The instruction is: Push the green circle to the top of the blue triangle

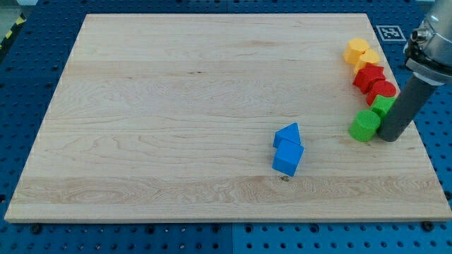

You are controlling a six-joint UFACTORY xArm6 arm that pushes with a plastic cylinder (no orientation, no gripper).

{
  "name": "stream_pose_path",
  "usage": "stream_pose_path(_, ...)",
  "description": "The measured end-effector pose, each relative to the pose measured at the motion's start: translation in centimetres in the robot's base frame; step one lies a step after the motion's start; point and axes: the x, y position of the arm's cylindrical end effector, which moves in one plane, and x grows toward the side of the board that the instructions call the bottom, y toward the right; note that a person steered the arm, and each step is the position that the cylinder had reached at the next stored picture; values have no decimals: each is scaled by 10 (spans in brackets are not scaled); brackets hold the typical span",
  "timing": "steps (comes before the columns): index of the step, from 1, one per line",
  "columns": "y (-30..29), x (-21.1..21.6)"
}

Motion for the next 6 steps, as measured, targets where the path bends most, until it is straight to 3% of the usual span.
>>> stream_pose_path(6,-47,-45)
